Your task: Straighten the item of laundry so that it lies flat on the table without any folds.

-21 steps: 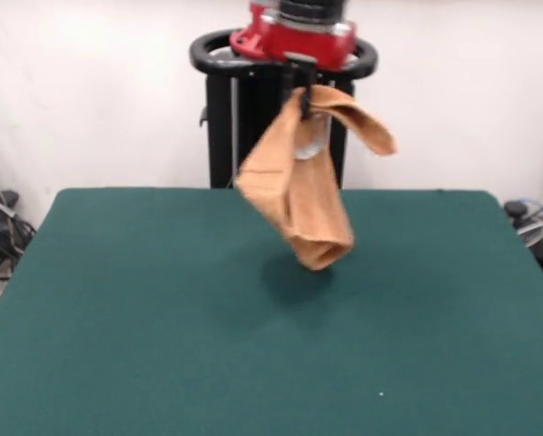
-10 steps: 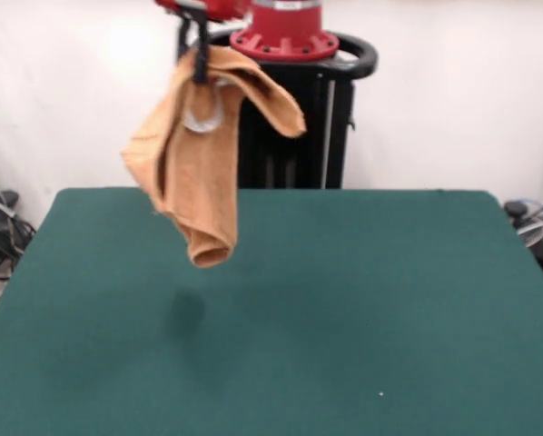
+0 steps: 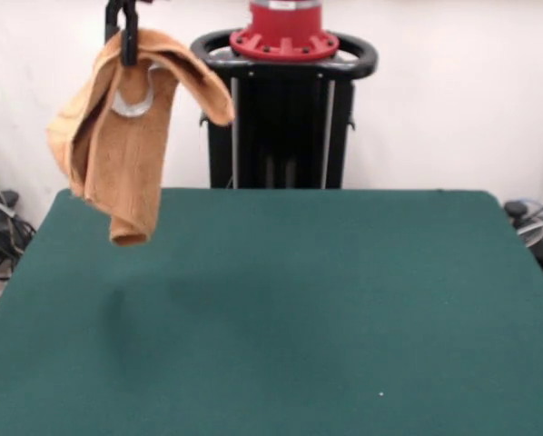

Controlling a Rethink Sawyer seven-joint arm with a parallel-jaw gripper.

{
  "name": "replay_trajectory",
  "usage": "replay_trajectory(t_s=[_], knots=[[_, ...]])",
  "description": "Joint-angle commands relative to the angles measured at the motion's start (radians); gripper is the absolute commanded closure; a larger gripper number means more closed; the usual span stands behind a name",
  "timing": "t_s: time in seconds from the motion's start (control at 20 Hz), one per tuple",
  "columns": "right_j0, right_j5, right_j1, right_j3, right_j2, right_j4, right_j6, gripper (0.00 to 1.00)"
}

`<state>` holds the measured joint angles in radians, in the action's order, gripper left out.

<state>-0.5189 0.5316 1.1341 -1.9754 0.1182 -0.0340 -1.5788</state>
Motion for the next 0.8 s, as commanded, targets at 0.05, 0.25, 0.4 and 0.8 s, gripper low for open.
replay_trajectory(t_s=[0.05,0.25,0.4,0.8], knots=[[-0.042,-0.213,-0.117,-0.164,-0.207,0.083,0.053,1.00],[-0.090,-0.348,-0.167,-0.194,-0.262,0.113,-0.032,1.00],[-0.105,-0.388,-0.143,-0.204,-0.293,0.107,-0.091,1.00],[-0.087,-0.383,-0.030,-0.161,-0.325,0.016,-0.193,1.00]])
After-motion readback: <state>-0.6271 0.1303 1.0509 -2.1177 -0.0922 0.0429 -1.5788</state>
